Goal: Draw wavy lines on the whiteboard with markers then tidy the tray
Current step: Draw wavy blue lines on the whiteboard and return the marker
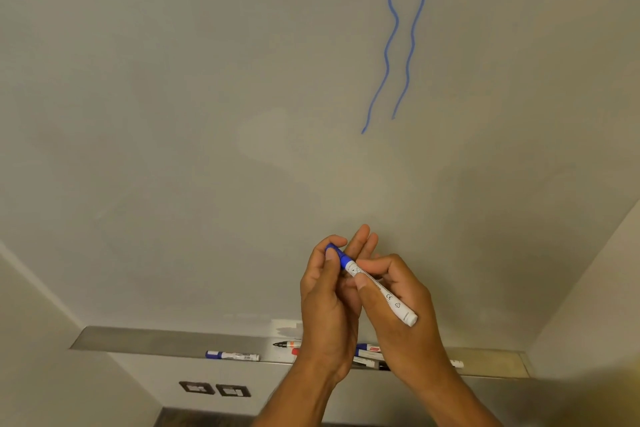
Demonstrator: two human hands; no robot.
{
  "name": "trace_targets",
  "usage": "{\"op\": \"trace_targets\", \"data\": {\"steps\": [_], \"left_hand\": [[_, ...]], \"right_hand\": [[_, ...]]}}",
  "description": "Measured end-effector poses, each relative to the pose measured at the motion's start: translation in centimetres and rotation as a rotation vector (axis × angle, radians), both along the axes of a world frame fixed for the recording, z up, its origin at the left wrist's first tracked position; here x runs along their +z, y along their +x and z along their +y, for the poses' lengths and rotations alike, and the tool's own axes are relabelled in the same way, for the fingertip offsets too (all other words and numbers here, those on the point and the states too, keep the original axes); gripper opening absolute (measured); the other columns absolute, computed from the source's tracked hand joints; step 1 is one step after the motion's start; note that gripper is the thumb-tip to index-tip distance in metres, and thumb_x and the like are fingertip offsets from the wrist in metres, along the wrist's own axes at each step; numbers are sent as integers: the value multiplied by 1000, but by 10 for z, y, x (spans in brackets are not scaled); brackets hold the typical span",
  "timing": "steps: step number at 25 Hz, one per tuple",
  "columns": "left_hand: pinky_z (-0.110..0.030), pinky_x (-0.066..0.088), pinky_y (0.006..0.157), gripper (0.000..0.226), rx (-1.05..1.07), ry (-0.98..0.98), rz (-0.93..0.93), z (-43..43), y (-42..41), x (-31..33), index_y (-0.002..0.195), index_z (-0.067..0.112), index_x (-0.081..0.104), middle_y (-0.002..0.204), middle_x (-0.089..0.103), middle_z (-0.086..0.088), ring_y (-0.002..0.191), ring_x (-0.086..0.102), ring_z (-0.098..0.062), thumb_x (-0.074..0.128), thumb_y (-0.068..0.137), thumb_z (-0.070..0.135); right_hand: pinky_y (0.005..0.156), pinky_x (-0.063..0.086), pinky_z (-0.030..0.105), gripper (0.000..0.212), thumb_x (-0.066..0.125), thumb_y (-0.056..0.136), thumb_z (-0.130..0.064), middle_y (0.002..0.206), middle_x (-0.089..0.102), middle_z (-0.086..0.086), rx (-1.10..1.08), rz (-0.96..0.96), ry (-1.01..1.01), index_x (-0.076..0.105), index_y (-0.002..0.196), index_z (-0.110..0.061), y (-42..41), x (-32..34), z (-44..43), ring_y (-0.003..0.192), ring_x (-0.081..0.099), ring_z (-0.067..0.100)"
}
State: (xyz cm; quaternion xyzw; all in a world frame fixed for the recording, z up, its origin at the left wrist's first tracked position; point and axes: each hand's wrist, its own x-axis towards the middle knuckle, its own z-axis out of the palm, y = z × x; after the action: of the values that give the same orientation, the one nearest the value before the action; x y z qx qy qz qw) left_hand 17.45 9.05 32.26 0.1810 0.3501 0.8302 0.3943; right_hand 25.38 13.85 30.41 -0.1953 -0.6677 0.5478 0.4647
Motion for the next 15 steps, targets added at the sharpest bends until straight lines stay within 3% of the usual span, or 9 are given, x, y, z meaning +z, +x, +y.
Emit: {"op": "trace_targets", "data": {"steps": [7, 12, 15], "left_hand": [[-47, 51, 114, 33, 4, -54, 70, 7, 13, -11, 132, 8, 54, 136, 72, -12, 131, 67, -30, 43, 107, 26], [-42, 57, 106, 29, 136, -109, 52, 4, 16, -23, 127, 7, 56, 129, 74, -18, 124, 71, -33, 40, 111, 24], [-43, 58, 105, 28, 226, -139, 27, -1, 12, -40, 126, 6, 56, 128, 75, -19, 121, 72, -34, 39, 112, 22]], "right_hand": [[78, 60, 19, 22, 68, 88, -28, 96, 77, -10, 13, 9, -67, 71, 107, -17, 20, -11, 13, 95, 75, 17], [70, 63, 25, 29, 85, 81, -33, 91, 79, -5, 23, -13, -172, 72, 103, -20, 37, -22, 19, 87, 77, 19], [68, 62, 22, 14, 79, 88, -27, 84, 79, -5, 19, -57, -239, 72, 96, -18, 47, -41, 19, 83, 77, 18]]}}
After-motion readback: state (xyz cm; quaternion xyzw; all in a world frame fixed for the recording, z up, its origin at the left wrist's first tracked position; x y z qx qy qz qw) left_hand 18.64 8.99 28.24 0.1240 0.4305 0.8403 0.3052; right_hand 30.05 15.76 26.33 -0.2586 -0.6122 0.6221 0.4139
